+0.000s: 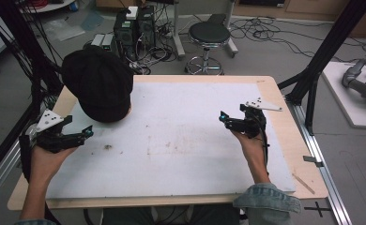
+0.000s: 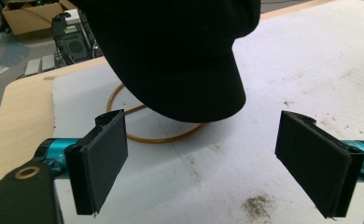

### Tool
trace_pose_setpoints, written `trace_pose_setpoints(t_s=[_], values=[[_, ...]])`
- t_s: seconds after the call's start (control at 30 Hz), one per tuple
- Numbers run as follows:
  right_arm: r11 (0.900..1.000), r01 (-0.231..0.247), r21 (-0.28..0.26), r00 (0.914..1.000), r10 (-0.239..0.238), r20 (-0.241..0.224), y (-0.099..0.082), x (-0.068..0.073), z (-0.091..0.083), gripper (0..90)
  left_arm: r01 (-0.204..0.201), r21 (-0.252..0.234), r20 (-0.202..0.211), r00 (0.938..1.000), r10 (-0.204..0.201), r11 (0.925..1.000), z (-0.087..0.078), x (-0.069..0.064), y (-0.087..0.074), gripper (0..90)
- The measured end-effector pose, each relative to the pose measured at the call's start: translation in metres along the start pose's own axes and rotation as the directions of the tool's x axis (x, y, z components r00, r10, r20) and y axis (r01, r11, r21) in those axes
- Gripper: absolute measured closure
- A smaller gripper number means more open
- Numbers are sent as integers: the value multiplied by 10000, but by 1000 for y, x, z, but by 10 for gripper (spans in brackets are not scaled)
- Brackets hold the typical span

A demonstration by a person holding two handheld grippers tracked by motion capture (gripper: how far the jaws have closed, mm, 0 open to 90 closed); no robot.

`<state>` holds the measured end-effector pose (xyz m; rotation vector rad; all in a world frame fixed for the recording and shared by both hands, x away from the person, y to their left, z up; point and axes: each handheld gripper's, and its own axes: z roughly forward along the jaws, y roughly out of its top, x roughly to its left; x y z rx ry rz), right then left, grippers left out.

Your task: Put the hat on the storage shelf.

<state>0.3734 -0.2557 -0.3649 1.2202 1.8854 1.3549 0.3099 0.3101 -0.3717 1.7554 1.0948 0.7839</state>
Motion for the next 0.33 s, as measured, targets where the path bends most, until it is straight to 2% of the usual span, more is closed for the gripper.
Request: trace_pose_setpoints(t_s=[0.33], values=[[10000, 60, -72, 10000, -60, 25, 1, 1, -6, 120, -49, 29, 54, 10000, 49, 10000, 5, -4, -2, 173]])
